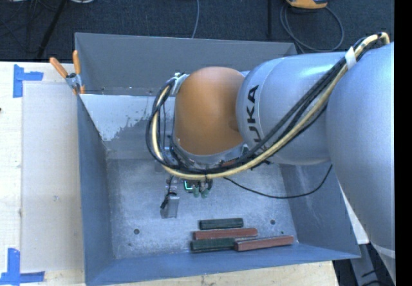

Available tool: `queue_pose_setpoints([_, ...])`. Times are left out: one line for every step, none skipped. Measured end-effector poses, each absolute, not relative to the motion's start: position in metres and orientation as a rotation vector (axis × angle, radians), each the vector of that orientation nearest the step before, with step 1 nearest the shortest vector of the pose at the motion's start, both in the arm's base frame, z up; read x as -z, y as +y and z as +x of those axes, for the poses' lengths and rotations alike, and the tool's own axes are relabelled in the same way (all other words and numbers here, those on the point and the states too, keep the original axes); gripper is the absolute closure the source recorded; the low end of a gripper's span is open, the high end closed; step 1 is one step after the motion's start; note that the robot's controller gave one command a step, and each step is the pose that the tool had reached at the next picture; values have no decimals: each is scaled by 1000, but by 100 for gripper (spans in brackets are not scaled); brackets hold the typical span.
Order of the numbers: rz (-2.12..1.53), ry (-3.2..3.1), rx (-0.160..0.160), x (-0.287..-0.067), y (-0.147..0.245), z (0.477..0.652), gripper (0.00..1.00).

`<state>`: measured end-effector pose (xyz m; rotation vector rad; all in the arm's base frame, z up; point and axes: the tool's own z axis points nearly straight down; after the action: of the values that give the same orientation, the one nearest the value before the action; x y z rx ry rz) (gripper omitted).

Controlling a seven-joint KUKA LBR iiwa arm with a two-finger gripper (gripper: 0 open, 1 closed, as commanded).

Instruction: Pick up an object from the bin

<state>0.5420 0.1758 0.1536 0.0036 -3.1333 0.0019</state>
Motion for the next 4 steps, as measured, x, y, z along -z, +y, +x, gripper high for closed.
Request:
queue_pose_setpoints([-3,-3140,0,-157,175,544,0])
queue_pose_setpoints([188,-3136,0,-106,135,511,0])
queue_pose_setpoints([591,-3081,1,-121,90,518,0])
queue_pose_setpoints([585,-3089,1,-127,70,512,0])
